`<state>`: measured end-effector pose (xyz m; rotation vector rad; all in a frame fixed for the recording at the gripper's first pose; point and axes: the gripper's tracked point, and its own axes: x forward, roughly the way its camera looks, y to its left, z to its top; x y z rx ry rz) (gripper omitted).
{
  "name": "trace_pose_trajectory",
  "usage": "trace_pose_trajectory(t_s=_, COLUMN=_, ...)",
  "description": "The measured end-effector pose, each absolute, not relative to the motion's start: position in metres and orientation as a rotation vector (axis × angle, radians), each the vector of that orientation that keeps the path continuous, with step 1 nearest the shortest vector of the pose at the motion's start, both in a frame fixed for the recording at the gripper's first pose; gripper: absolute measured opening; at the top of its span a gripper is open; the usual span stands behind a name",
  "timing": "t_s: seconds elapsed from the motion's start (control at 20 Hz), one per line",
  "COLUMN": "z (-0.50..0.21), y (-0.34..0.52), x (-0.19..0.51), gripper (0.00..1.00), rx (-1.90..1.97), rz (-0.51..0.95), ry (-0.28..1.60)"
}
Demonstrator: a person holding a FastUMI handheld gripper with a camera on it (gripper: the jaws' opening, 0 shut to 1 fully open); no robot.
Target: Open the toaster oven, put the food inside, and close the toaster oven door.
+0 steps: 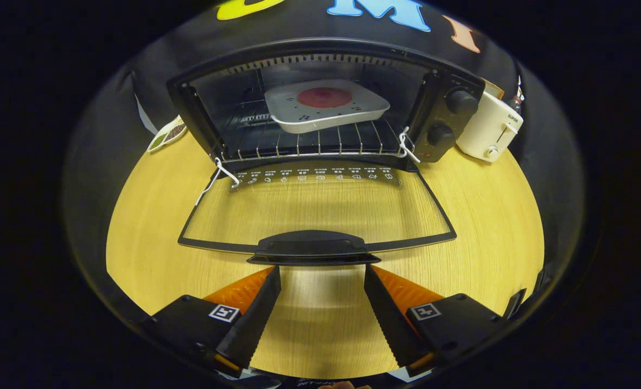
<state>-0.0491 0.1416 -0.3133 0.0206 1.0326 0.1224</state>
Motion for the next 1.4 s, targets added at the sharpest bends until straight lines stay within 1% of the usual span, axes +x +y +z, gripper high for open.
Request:
trace_pose_trajectory(t_s=0.3, z=-0.264, y=0.143, x=-0.042, gripper=0.98, rx=0.065, rz=0.127, ry=0.926)
trace_pose_trajectory(t_s=0.5, z=-0.209, y=0.147, x=-0.034, gripper=0.99, rx=0.168, rz=0.131, ry=0.817)
trace_pose_trajectory(t_s=0.7, z=-0.138, y=0.154, x=-0.025, gripper=0.98, rx=0.201, rz=0.172, ry=0.63)
trace_pose_trajectory(t_s=0.95, z=-0.039, y=0.116, x=-0.024, gripper=0.98, rx=0.122, rz=0.153, ry=0.38)
trace_pose_trajectory(t_s=1.15, z=0.02, y=0.068, x=-0.034, gripper=0.98, rx=0.099, rz=0.12, ry=0.194)
trace_pose_trajectory(t_s=1.25, z=0.044, y=0.045, x=-0.041, gripper=0.98, rx=0.087, rz=0.099, ry=0.114)
trace_pose_trajectory(t_s=1.4, z=0.054, y=0.005, x=-0.065, gripper=0.98, rx=0.063, rz=0.033, ry=0.058)
